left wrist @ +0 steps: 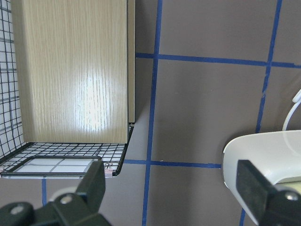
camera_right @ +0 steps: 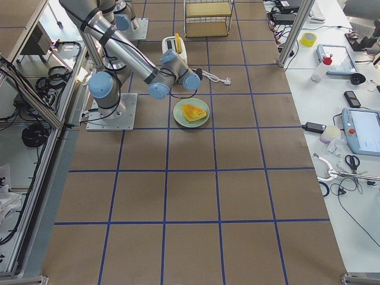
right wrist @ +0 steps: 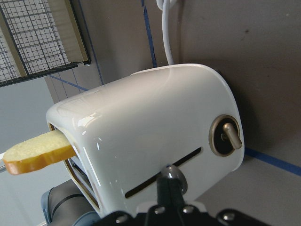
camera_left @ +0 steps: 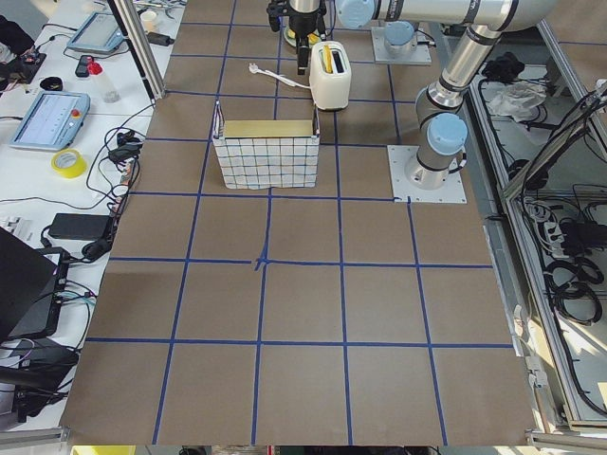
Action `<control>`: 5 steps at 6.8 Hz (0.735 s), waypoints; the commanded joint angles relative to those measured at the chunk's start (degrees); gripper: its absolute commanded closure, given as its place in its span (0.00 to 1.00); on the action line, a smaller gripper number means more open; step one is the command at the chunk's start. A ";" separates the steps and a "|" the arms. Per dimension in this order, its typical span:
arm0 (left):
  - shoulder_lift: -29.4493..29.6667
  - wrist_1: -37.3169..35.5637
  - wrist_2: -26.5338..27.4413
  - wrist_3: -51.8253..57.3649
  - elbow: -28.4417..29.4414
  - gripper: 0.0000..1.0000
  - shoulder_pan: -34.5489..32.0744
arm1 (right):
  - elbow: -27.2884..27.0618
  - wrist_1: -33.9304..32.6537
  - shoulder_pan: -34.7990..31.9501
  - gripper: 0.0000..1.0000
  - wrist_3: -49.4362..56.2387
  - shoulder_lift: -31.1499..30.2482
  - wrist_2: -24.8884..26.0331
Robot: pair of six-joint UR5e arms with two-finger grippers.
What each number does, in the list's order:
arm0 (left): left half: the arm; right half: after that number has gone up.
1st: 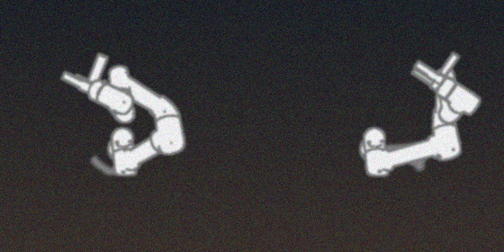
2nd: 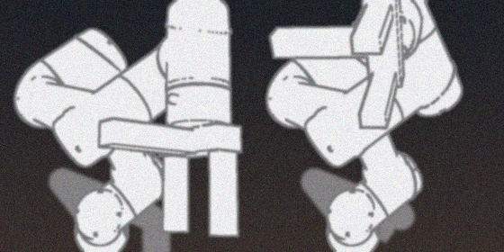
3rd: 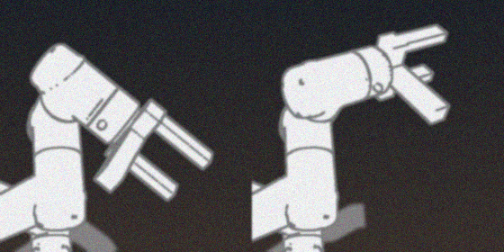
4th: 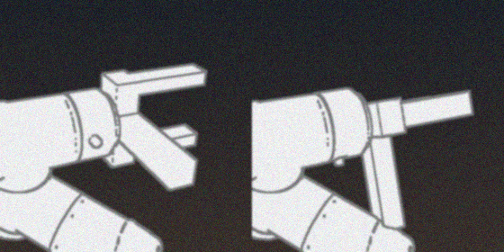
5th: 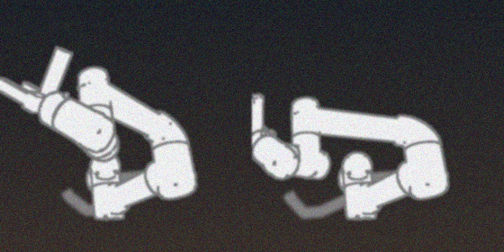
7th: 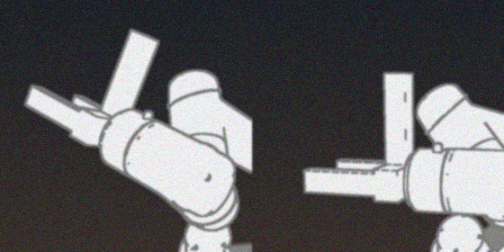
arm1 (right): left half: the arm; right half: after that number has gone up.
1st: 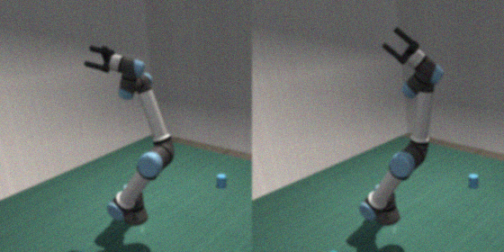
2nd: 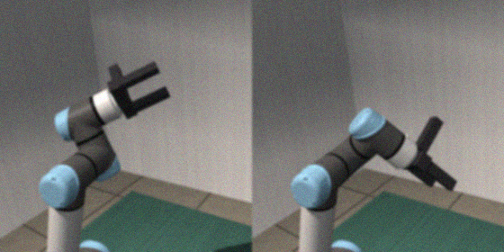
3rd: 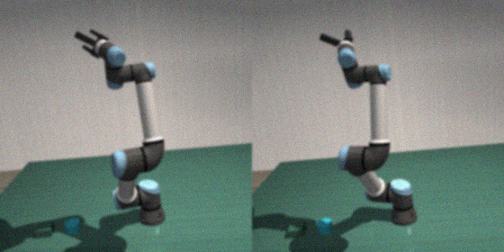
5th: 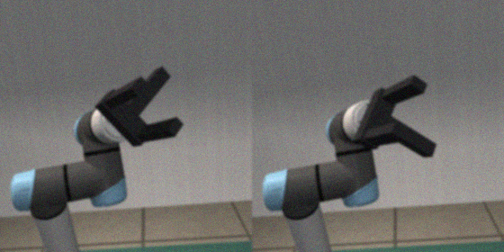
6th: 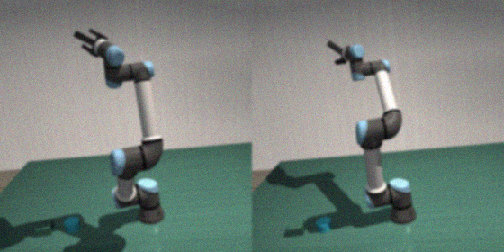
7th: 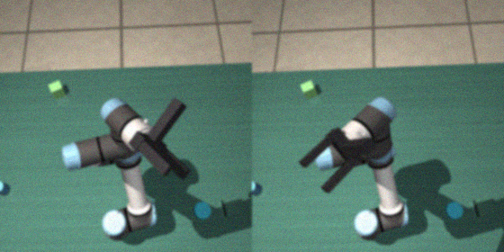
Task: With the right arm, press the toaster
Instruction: 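Hold the right gripper pressed on the toaster lever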
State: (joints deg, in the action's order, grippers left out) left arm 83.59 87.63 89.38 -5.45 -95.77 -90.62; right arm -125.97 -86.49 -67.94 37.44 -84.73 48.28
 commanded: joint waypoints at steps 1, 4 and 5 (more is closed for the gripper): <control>0.00 0.00 -0.09 0.00 0.05 0.00 0.00 | -1.30 -2.28 0.00 1.00 -0.09 0.36 0.06; 0.00 0.00 0.00 0.00 0.05 0.00 0.00 | -1.03 -3.07 0.00 1.00 -0.61 1.24 0.23; 0.00 0.00 0.00 0.00 -0.03 0.00 0.00 | -0.77 -2.54 0.00 1.00 -3.05 0.63 0.32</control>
State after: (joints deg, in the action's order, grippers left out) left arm 83.58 87.63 89.36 -5.45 -95.75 -90.62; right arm -127.01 -89.40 -67.94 36.33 -83.74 48.51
